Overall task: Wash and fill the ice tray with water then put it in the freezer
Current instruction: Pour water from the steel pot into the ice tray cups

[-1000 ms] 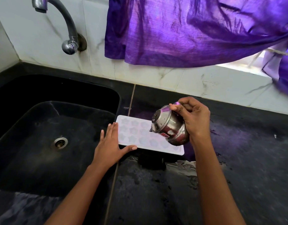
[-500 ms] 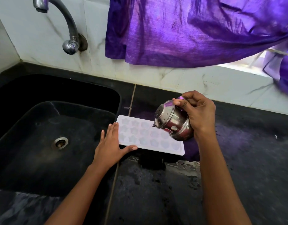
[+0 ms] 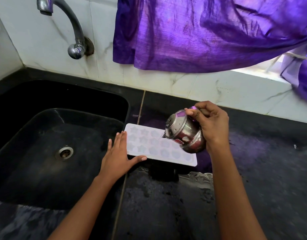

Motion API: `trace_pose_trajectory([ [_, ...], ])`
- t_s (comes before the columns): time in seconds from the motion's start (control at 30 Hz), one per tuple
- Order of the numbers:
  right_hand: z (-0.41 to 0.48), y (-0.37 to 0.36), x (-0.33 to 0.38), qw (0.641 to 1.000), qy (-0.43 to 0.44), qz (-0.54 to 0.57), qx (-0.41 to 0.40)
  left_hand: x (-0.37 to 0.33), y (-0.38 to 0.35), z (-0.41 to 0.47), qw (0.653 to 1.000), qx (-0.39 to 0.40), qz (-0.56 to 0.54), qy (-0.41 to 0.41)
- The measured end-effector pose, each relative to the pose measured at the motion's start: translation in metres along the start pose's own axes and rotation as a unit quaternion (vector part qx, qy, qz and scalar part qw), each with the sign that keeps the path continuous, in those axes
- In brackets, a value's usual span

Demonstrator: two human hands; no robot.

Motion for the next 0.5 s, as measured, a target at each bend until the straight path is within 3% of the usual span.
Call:
trace_pose_trajectory([
  [0.5, -0.003, -0.012, -0.023, 0.989, -0.074, 0.124, -0.019, -0.003, 0.003, -0.001, 1.000, 0.006, -0.002, 0.005],
])
Point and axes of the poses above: each hand's wrist, its own z-axis towards the middle knuckle, its own y-axis out of the back of the hand, x = y × z, the point moved 6 cm from there along z, towards the middle knuckle, and after that the axes turned 3 degrees about -z, right-handed, at the moved point
